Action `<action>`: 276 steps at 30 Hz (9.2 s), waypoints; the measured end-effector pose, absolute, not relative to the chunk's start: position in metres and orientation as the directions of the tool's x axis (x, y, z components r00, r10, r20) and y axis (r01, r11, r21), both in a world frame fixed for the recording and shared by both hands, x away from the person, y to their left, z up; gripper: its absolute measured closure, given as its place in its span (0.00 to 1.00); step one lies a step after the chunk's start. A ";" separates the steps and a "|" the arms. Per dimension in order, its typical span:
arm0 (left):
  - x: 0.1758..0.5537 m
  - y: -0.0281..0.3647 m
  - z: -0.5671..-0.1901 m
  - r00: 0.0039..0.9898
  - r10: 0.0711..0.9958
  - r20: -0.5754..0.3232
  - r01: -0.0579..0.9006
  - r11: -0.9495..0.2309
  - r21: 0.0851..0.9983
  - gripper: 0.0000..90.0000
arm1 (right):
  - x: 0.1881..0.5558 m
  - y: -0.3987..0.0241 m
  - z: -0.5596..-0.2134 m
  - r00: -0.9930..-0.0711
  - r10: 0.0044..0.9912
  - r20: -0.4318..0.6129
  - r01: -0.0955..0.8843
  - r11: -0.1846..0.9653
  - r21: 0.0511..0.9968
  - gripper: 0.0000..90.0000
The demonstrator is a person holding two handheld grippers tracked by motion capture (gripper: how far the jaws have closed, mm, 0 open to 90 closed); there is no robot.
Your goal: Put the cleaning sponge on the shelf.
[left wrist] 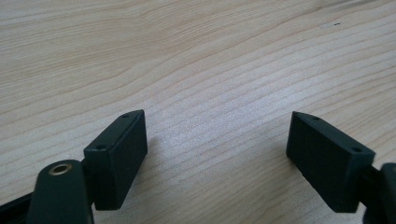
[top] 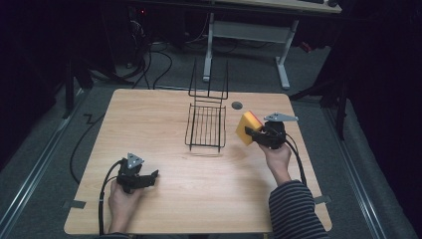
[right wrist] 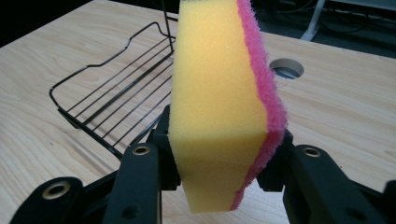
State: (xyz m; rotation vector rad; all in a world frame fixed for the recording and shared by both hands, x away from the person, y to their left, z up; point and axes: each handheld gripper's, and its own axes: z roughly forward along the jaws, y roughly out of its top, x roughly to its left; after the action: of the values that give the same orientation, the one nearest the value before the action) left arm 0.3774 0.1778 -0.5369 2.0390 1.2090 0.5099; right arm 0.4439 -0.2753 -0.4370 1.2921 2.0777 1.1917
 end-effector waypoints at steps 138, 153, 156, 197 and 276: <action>0.377 0.178 -0.537 0.487 0.873 -0.018 0.597 -0.317 0.737 0.23 | 0.488 -0.153 -0.453 -0.619 0.785 0.022 0.505 0.376 0.777 0.66; 0.377 0.178 -0.537 0.487 0.873 -0.018 0.597 -0.318 0.736 0.23 | 0.487 -0.153 -0.454 -0.616 0.787 0.028 0.509 0.371 0.777 0.45; 0.377 0.178 -0.537 0.487 0.873 -0.018 0.597 -0.318 0.736 0.23 | 0.488 -0.155 -0.453 -0.615 0.787 0.049 0.516 0.355 0.779 0.42; 0.377 0.178 -0.537 0.487 0.873 -0.018 0.597 -0.318 0.736 0.23 | 0.432 -0.228 -0.416 -0.591 0.799 0.109 0.456 0.220 0.863 0.30; 0.377 0.178 -0.537 0.486 0.874 -0.018 0.597 -0.317 0.736 0.23 | 0.368 -0.304 -0.531 -0.371 0.928 -0.019 0.638 0.270 0.721 0.35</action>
State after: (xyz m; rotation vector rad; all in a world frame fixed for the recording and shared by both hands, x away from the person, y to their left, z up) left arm 0.3773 0.1778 -0.5370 2.0387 1.2091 0.5094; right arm 0.3678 -0.3036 -0.5307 1.4130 2.1050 0.8808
